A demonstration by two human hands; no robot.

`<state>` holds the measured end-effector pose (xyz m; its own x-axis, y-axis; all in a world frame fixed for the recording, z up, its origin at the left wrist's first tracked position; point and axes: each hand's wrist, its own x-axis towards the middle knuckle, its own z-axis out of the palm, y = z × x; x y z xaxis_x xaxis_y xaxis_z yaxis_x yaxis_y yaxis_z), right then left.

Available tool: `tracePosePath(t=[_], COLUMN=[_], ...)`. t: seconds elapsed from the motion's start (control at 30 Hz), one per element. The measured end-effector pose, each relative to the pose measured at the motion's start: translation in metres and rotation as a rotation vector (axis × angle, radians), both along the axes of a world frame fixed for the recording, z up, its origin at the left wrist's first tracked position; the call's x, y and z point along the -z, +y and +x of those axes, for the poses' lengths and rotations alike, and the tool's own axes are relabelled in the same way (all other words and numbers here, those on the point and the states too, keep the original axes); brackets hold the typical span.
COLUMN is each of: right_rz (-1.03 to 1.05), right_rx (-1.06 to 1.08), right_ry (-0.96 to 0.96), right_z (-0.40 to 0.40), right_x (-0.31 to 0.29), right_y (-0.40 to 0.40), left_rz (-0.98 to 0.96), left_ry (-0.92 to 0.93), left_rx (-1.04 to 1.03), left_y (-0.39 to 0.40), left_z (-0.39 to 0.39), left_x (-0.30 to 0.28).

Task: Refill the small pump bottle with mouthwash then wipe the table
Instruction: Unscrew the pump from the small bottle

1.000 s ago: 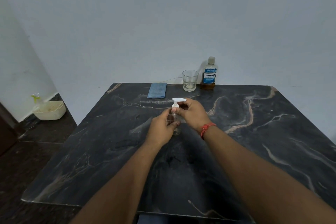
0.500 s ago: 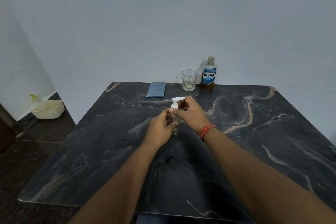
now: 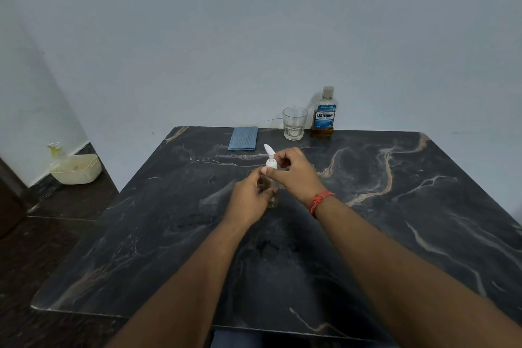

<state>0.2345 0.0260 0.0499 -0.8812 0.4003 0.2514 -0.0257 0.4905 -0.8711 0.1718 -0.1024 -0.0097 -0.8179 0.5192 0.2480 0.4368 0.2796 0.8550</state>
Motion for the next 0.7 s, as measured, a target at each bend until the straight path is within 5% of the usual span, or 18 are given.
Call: tracePosePath(t=[0.53, 0.7], right_rz=[-0.235, -0.098], right_rx=[-0.07, -0.001], right_ry=[0.078, 0.038], right_z=[0.0028, 0.0028], right_x=[-0.0012, 0.0009], right_y=[-0.0047, -0.0052], left_rz=[-0.008, -0.001], left_ry=[-0.011, -0.019], left_rx=[-0.008, -0.004], left_y=[0.0013, 0.0017], left_z=[-0.0004, -0.0005], left_x=[0.0015, 0.0022])
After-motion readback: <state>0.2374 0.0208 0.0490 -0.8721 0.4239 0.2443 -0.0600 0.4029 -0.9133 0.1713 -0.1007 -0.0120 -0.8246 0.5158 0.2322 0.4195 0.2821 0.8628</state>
